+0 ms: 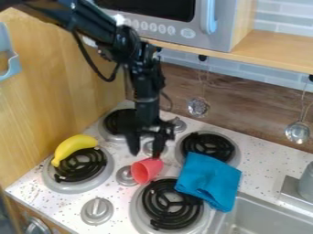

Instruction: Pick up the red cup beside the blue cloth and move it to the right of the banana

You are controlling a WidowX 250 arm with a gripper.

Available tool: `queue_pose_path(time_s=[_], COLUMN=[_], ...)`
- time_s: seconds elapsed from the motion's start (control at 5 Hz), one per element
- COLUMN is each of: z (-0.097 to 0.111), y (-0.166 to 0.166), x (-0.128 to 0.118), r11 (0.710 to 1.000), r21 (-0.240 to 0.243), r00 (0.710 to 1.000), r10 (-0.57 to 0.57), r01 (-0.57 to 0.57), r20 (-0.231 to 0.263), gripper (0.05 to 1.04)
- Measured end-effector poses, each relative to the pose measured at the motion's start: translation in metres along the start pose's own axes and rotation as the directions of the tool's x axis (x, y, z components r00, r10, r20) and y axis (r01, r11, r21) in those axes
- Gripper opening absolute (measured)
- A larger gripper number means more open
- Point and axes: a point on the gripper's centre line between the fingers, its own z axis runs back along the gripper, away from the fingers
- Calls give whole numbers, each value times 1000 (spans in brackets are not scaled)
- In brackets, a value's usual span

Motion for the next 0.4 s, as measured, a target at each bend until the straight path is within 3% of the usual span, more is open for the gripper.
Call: queue_pose_path(time_s=[0.2, 0.4], z=[5, -2], y=[0, 1], x=[4, 7], r11=[998, 995], r21=[6, 8], r00=[998, 995], r10=[-63, -99], r01=[62, 99], r20=[6, -5], gripper=[1019, 1011])
